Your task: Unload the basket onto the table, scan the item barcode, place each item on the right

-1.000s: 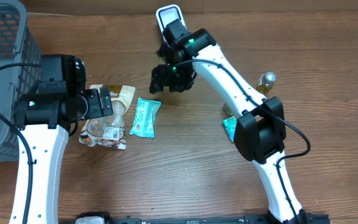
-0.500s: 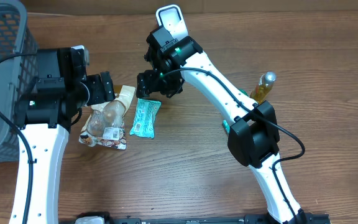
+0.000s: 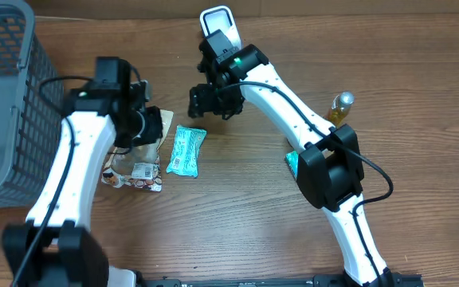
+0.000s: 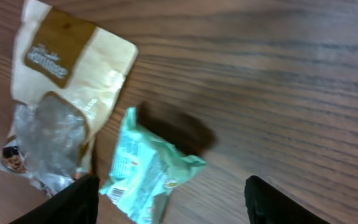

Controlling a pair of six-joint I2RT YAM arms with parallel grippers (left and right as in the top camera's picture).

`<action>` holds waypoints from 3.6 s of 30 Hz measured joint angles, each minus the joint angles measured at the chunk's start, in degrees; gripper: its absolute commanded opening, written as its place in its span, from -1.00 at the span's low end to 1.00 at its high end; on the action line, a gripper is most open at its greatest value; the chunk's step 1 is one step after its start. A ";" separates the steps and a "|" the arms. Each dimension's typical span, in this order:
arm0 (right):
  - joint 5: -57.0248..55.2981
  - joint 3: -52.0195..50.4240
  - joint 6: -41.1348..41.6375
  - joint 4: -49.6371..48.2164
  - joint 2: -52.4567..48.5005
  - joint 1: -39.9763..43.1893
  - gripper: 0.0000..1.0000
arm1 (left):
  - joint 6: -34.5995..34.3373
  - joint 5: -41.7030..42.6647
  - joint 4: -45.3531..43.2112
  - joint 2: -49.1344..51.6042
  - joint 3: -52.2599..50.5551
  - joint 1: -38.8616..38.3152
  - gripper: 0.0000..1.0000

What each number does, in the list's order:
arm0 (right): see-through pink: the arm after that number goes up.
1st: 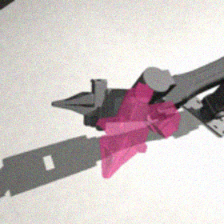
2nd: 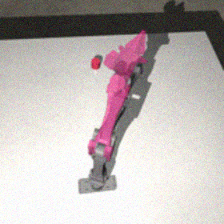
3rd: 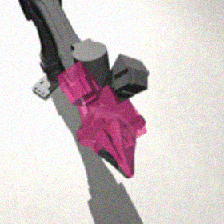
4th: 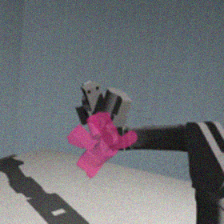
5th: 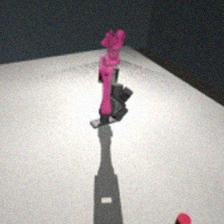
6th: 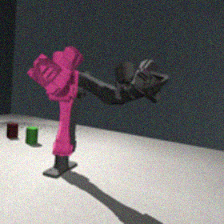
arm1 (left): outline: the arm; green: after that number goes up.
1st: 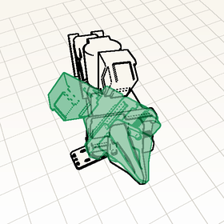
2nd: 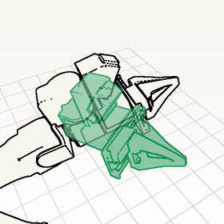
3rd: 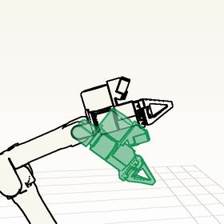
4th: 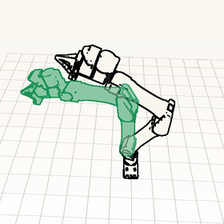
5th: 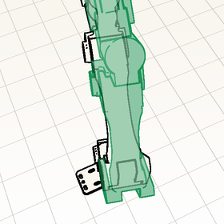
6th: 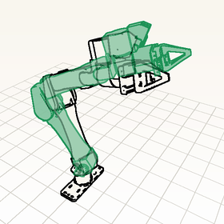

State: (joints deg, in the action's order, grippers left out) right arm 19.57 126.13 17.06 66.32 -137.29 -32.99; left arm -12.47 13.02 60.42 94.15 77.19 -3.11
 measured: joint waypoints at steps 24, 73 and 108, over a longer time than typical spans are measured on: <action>18.08 -18.80 0.72 -19.15 0.00 1.09 -0.38 | -1.27 3.23 -3.65 21.05 0.04 -3.67 -0.92; 7.78 -19.30 -7.56 -9.81 7.80 2.40 -0.93 | -5.22 1.95 -11.56 18.51 0.76 -9.27 -0.92; 4.48 -26.32 -5.92 -18.80 8.04 2.12 -0.81 | -6.67 -3.54 -3.91 18.18 -5.44 -10.43 -0.92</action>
State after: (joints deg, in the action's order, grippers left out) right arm 24.05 99.81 11.14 47.53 -129.25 -30.87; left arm -19.14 9.47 56.51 112.33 71.75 -13.54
